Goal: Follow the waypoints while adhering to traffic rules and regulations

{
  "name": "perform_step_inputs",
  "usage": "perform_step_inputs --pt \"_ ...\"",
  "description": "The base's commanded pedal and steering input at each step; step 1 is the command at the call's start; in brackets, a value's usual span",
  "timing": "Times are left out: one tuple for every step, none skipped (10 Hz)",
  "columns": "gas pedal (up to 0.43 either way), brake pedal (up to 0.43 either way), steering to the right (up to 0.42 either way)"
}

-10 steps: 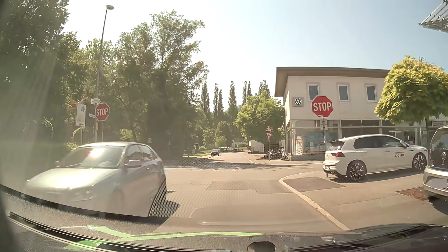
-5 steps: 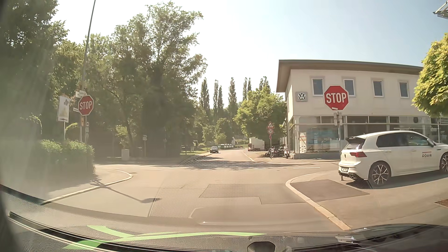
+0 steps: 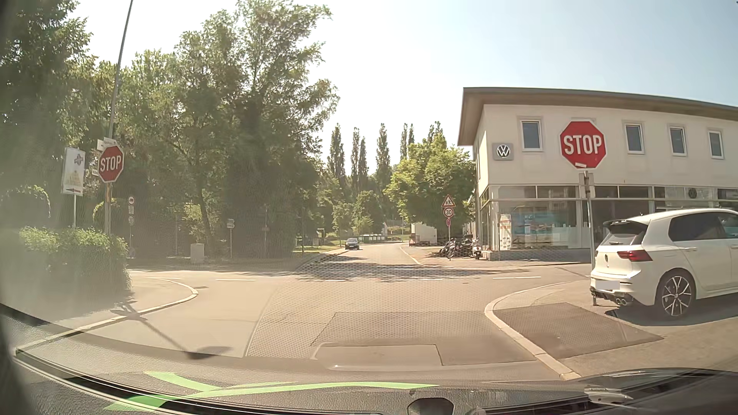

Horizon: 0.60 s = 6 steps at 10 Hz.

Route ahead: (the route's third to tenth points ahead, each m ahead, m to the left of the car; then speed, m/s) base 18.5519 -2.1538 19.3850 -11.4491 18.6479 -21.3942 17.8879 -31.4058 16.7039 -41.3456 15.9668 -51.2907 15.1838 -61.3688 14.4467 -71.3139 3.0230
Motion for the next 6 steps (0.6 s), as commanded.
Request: perform_step_inputs --pt "0.0 0.0 -0.004" --pt "0.0 0.0 -0.004" --pt "0.0 0.0 -0.004" --pt "0.0 0.0 -0.004" --pt "0.0 0.0 -0.004" --pt "0.0 0.0 -0.003"
